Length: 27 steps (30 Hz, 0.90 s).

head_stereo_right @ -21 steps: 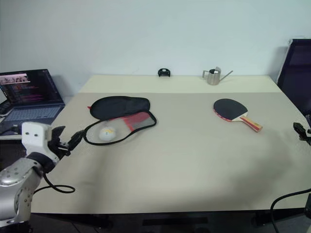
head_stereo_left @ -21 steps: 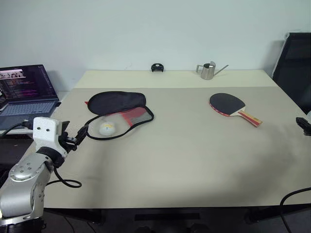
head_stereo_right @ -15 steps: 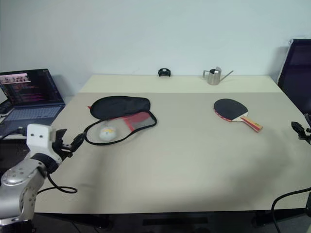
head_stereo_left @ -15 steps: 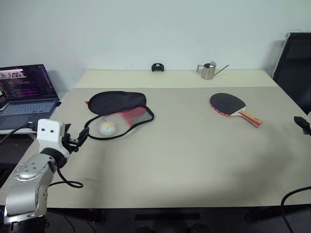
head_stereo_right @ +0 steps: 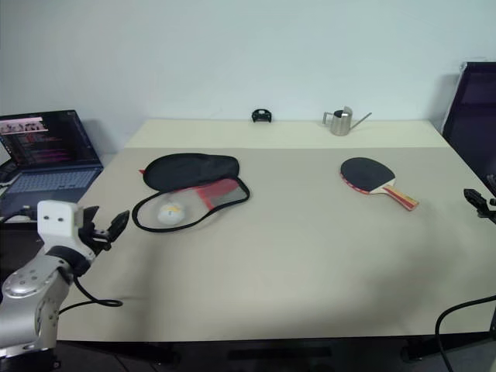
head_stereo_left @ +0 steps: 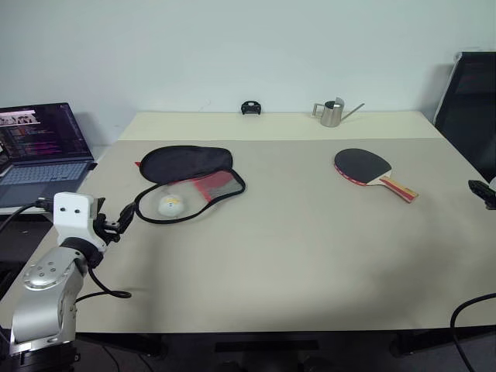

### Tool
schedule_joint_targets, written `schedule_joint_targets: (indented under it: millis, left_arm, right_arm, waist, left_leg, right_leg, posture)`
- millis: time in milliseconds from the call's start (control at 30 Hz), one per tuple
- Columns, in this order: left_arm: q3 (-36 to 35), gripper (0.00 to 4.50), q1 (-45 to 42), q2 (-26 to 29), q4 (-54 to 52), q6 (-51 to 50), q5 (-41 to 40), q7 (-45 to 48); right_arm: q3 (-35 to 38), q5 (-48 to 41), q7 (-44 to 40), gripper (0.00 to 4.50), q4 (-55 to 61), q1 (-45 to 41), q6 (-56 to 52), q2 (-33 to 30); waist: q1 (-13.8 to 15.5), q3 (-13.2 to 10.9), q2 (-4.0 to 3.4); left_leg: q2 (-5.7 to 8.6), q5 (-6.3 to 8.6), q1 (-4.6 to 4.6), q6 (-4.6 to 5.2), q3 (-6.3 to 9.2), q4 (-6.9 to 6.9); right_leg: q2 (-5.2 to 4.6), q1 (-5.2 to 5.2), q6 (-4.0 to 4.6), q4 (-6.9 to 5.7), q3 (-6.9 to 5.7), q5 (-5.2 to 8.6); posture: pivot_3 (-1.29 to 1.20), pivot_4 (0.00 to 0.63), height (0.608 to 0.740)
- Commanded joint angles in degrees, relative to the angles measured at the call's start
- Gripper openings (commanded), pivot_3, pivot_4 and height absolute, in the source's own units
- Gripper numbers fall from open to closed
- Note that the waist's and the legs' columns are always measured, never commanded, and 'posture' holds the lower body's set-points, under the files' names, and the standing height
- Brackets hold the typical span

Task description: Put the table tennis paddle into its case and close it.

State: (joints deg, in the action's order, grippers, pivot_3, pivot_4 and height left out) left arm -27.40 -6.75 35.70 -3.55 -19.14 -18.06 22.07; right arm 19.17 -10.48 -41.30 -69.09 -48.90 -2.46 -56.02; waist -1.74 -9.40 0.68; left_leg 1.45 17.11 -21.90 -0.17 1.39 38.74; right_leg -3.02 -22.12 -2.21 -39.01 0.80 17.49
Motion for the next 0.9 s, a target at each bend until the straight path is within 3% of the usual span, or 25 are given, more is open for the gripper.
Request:
schedule_joint_targets:
  millis: [33,233,567,900]
  left_arm:
    - [-2.3,3.32,-1.1,0.7,0.7,2.2,-0.5,0.0]
    - [-0.9,3.32,-3.9,1.3,4.2,3.8,0.3,0.4]
    - [-1.1,3.32,-3.4,2.3,5.2,3.9,-0.1,2.6]
    - [2.1,3.32,-5.5,-0.9,2.1,-0.9,-4.3,4.5]
  right_arm:
    - [1.3,-2.0,-2.1,3.75,4.2,-0.2,0.2,0.3]
    - [0.2,-3.1,-7.7,3.75,10.3,3.6,-1.1,1.2]
    - [1.8,-7.1,-10.1,3.75,19.9,7.7,-7.0,3.7]
    - [2.1,-15.6,-14.8,3.75,43.9,15.7,-21.4,4.8]
  waist:
    - [0.0,0.0,0.00]
    - [0.2,0.0,0.02]
    - [0.1,0.0,0.01]
    - [0.3,0.0,0.01]
  left_leg:
    - [0.00,0.00,0.00,0.00,0.00,0.00]
    - [0.00,0.00,-0.03,0.00,0.03,0.01]
    - [0.00,0.02,-0.01,0.02,0.02,0.01]
    - [0.00,0.03,-0.04,0.05,0.06,0.02]
  right_leg:
    - [0.00,0.00,0.00,0.00,0.00,0.00]
    - [-0.01,0.00,-0.01,0.01,-0.05,-0.01]
    - [-0.02,-0.03,-0.02,-0.02,-0.02,-0.01]
    - [-0.03,-0.04,-0.03,-0.01,-0.05,-0.02]
  posture:
    - [0.00,0.150,0.740]
    - [0.00,0.150,0.740]
    - [0.00,0.150,0.740]
    - [0.00,0.150,0.740]
